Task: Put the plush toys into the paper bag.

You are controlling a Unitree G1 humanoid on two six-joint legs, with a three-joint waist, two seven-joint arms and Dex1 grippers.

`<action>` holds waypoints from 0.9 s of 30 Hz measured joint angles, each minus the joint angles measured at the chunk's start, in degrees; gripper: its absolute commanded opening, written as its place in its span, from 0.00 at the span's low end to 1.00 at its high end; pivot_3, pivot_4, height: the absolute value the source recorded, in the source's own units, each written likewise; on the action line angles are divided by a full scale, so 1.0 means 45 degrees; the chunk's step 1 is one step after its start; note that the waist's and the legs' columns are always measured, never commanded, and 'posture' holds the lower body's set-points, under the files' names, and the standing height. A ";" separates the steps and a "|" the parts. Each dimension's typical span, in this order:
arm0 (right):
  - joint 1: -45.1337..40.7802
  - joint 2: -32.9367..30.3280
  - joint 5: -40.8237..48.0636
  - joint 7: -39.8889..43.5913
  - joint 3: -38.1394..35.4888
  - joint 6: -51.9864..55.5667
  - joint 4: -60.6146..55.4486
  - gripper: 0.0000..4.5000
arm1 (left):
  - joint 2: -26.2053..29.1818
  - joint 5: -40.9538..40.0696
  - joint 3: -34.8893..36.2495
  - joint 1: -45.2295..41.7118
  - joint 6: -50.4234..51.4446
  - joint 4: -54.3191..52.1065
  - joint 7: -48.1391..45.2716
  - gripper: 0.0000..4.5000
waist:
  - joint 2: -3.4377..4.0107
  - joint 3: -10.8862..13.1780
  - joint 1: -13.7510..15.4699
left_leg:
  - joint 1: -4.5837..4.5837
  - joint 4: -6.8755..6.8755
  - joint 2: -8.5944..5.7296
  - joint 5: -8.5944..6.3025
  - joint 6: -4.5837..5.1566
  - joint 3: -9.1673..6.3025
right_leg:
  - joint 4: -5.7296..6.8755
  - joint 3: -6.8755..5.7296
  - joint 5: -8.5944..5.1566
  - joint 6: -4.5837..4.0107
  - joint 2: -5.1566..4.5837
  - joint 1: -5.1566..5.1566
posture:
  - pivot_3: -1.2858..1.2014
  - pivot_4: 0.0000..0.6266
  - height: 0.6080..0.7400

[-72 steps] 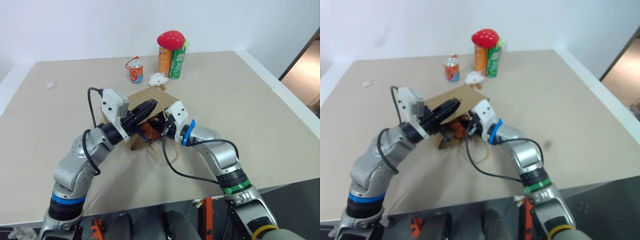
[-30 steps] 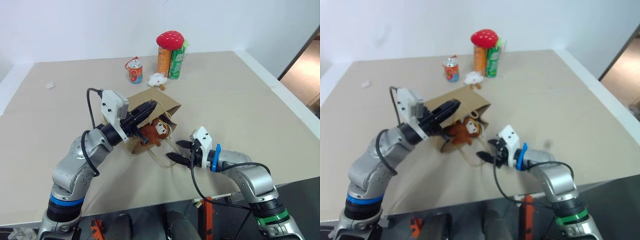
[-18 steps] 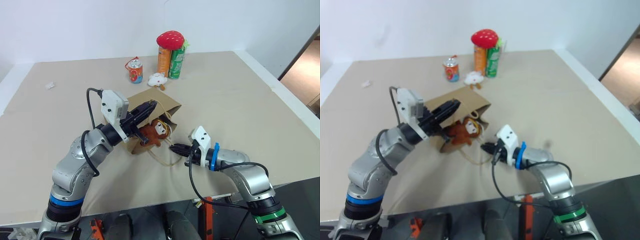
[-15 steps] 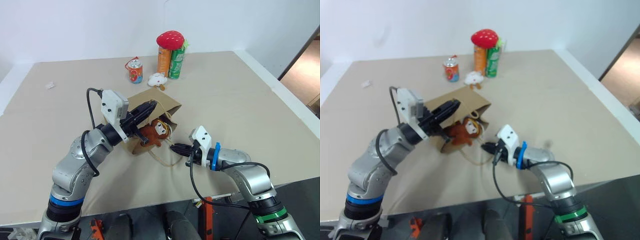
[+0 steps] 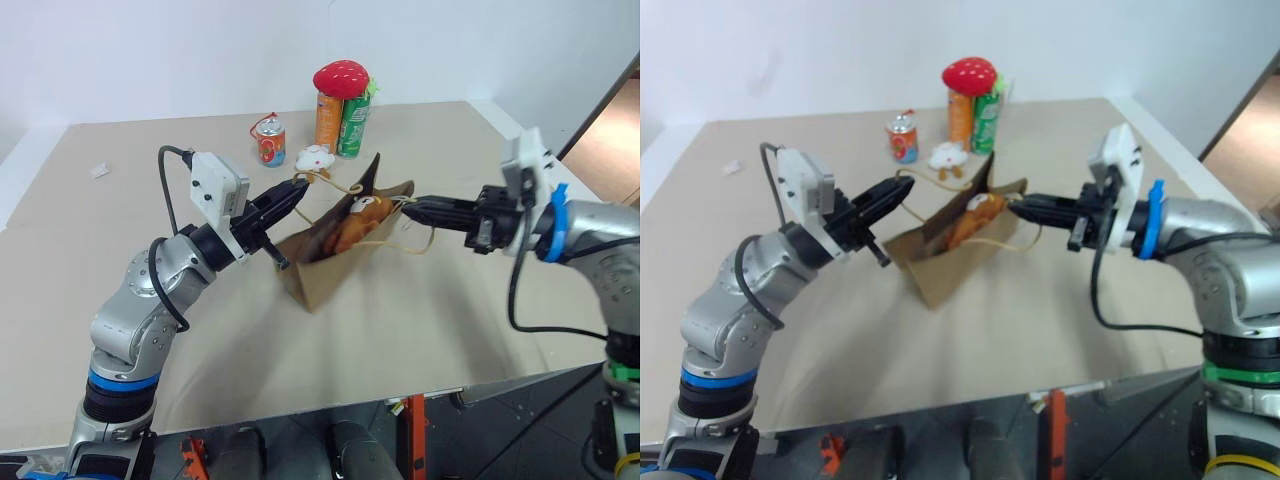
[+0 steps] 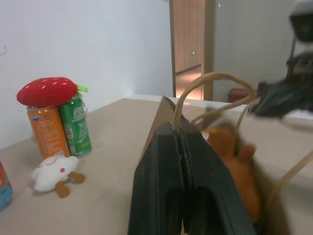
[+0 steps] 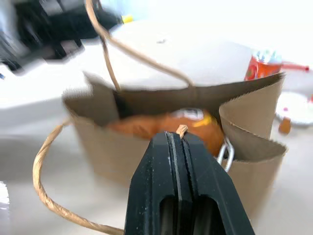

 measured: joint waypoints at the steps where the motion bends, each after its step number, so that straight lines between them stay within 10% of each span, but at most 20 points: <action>1: -0.0085 -0.0022 0.0119 0.0069 0.0001 0.0147 0.0030 0.01 | 0.0008 -0.0004 0.0016 0.0000 0.0005 0.0076 -0.0012 0.00 | -0.0002 0.0000 -0.0004 | 0.0000 0.0000 0.0001 0.0000 0.0000 0.0002 | 0.0000 0.0003 0.0000 0.0000 0.0001 0.0000 | 0.52 0.24 1.00; 18: 0.0180 0.1609 -0.2817 -0.0277 0.2125 -0.2925 0.2108 0.01 | -0.0123 0.0768 -0.0276 0.0390 -0.0027 0.0397 0.0072 0.00 | 0.0001 0.0002 0.0002 | -0.0009 0.0012 -0.0001 0.0000 0.0000 0.0020 | 0.0002 0.0023 0.0006 0.0008 -0.0003 -0.0009 | 0.52 0.24 1.00; 27: 0.0078 0.1725 -0.2980 -0.1024 0.1362 -0.3316 0.2714 0.64 | -0.0328 0.0394 -0.0238 0.0390 0.0332 0.0606 0.0026 0.49 | 0.0001 0.0002 -0.0003 | -0.0006 0.0012 -0.0001 0.0000 0.0000 0.0021 | 0.0004 0.0024 0.0009 0.0007 -0.0002 -0.0008 | 0.52 0.24 1.00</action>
